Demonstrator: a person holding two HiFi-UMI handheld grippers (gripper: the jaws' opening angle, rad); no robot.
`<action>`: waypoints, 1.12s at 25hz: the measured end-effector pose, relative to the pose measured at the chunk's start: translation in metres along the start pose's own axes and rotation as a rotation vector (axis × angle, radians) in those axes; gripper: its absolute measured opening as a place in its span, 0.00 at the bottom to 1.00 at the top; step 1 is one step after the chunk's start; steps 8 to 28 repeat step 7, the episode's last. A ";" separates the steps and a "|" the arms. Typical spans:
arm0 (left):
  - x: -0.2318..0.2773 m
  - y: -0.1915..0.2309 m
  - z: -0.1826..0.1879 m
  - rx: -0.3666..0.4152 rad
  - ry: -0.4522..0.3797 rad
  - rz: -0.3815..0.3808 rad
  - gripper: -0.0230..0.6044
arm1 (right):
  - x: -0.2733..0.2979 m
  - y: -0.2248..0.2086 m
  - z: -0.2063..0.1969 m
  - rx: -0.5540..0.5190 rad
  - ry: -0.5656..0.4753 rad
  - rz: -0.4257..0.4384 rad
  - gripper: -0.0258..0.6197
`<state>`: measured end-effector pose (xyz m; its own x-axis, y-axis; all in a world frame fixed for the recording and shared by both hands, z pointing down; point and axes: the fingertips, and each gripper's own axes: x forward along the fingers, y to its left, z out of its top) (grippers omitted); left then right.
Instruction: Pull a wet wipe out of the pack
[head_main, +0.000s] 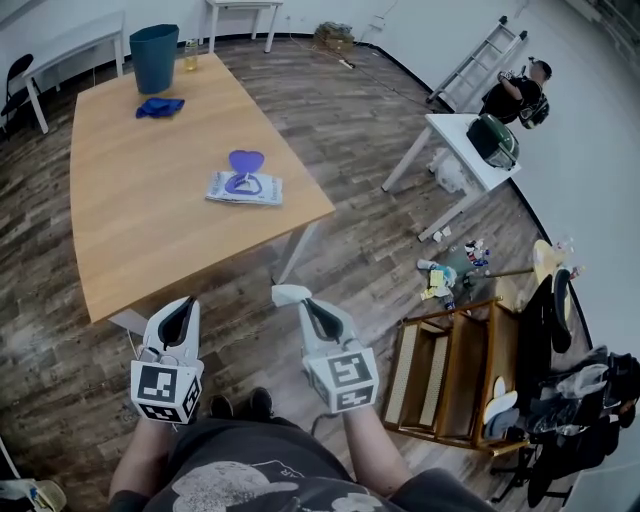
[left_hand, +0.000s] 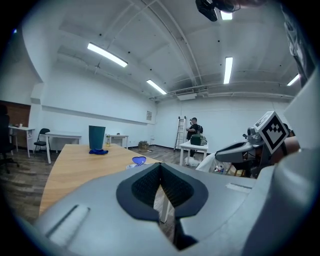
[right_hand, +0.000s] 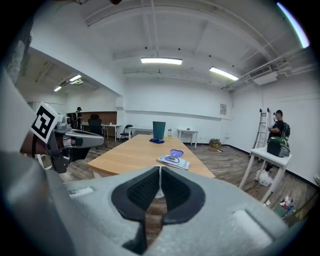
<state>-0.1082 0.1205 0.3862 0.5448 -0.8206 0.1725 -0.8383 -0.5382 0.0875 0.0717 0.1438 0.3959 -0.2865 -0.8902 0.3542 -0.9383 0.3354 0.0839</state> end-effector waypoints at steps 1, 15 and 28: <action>-0.001 0.000 0.000 0.001 0.000 -0.003 0.07 | 0.000 0.001 0.000 0.000 0.000 -0.001 0.04; -0.002 -0.001 -0.003 0.000 0.012 -0.009 0.07 | -0.002 0.006 -0.001 -0.019 0.001 0.010 0.04; -0.002 -0.001 -0.003 0.000 0.012 -0.009 0.07 | -0.002 0.006 -0.001 -0.019 0.001 0.010 0.04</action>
